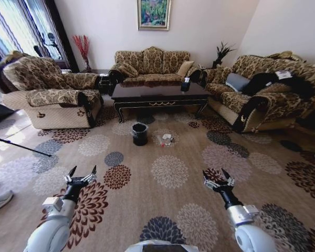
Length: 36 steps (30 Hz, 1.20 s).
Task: Move to the front of the table and pick up the trash from the floor, then place it into the trash bin.
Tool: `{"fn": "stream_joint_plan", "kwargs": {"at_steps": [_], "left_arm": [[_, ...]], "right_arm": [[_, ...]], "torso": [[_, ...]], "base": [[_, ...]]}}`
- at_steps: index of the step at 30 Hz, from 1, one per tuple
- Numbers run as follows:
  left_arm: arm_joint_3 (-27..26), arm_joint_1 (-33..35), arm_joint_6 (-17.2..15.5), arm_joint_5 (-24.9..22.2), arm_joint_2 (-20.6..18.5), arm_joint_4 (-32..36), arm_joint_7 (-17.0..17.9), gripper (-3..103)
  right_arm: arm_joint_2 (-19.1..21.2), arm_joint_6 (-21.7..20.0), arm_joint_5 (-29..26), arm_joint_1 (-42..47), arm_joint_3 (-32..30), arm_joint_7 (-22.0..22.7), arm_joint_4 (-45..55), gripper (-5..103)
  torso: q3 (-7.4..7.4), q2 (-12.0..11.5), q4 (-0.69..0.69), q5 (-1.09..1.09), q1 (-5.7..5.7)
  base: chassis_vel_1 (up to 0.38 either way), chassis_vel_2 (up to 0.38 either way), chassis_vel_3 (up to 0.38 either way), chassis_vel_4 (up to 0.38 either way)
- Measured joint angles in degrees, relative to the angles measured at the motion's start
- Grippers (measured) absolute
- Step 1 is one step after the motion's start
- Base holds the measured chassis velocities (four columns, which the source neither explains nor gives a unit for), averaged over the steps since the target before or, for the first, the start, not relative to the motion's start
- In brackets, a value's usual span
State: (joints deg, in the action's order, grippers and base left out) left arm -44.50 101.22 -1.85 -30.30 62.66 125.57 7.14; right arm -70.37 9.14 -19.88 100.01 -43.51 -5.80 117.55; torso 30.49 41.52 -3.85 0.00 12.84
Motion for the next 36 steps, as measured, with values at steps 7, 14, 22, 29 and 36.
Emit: {"fn": "stream_joint_plan", "kwargs": {"at_steps": [7,14,22,29,36], "left_arm": [[-0.1,0.4,-0.8,0.4,0.9,0.5,0.2,100],[-0.2,0.3,-0.7,0.5,1.0,0.5,0.2,100],[-0.2,0.1,-0.6,0.7,1.8,0.1,0.0,100],[-0.6,-0.5,-0.6,0.7,2.0,-0.2,0.0,100],[-0.9,-0.8,-0.7,0.7,2.0,-0.3,-0.1,100]], "right_arm": [[-1.2,0.0,-0.5,-0.1,-0.6,0.0,0.1,100],[-1.5,-0.1,-0.3,0.2,-0.5,0.0,0.8,100],[-2.0,-0.1,0.2,1.2,-0.5,-0.1,1.7,100],[-2.4,-0.1,0.8,0.3,0.4,-0.3,1.7,100],[-2.3,-0.1,1.2,0.2,0.6,-0.3,1.4,100]], "torso": [[-1.11,-1.8,0.0,0.0,-0.75],[-2.01,-3.5,0.0,0.0,-1.48],[-3.09,-5.2,0.0,0.0,-2.16],[-4.21,-7.1,0.0,0.0,-2.94],[-5.07,-8.6,0.0,0.0,-3.53]], "base": [[0.0,0.0,0.0,0.0],[0.0,0.0,0.0,0.0],[0.0,0.0,0.0,0.0],[0.0,0.0,0.0,0.0],[0.0,0.0,0.0,0.0]]}}
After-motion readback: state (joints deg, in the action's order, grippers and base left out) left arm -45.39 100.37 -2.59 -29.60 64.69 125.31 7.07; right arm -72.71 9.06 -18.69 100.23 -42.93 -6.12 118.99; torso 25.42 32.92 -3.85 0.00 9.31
